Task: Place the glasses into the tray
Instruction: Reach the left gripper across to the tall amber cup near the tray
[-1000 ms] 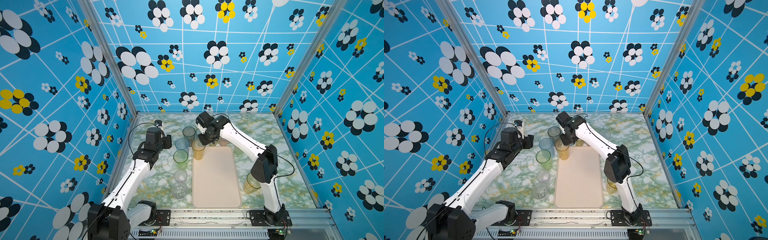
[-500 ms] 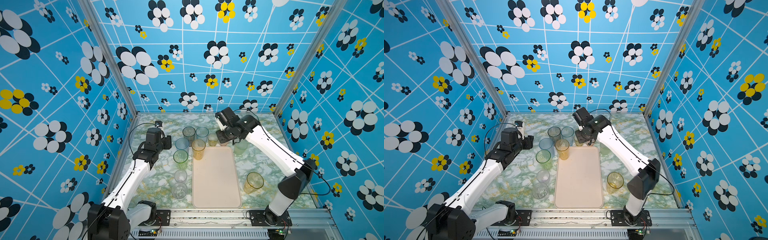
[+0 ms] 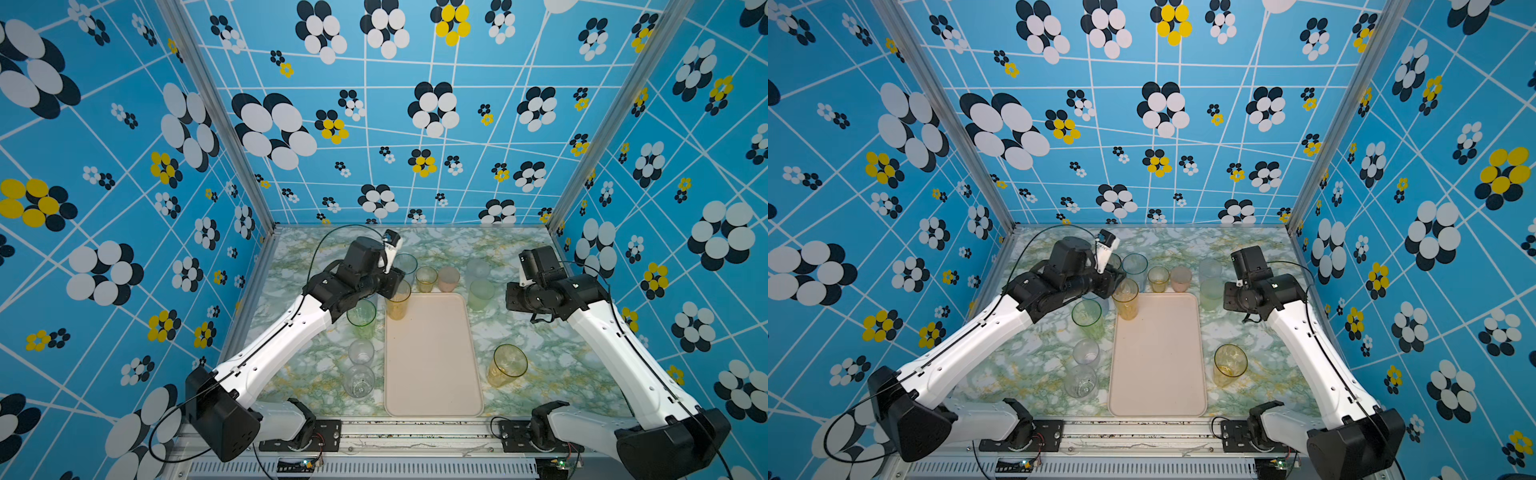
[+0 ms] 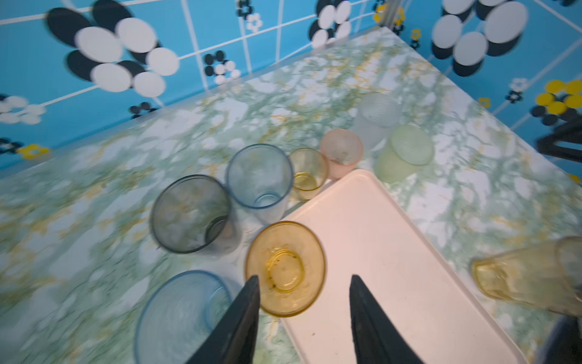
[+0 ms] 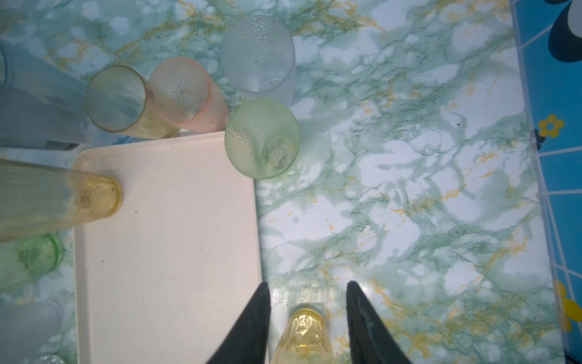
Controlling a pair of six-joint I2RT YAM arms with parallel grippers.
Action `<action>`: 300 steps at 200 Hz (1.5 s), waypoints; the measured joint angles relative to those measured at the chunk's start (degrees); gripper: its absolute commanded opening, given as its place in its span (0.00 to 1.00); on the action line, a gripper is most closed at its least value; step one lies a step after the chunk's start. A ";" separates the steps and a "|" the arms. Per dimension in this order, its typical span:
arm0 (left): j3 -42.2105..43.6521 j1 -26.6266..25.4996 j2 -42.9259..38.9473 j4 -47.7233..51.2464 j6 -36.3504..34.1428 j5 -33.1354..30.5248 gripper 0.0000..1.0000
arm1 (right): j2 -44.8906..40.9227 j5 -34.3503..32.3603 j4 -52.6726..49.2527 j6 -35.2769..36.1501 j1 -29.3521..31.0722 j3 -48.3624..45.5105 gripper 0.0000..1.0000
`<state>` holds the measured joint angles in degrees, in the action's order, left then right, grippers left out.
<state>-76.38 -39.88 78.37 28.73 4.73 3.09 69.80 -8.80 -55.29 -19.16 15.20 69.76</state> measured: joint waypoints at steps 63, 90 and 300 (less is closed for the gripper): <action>-16.13 -17.00 15.32 8.44 -0.04 6.62 0.41 | 2.80 9.94 10.27 -0.02 -13.68 -3.41 0.46; -19.78 -21.70 21.31 10.80 0.11 6.56 0.39 | 3.85 12.33 12.70 0.02 -16.96 -5.03 0.46; -39.06 -28.81 41.90 21.07 0.15 4.44 0.37 | 2.40 19.96 16.98 1.81 -22.77 -10.16 0.47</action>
<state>-115.44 -68.69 120.27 49.80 4.89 7.53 72.20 11.16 -38.30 -17.34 -7.57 59.59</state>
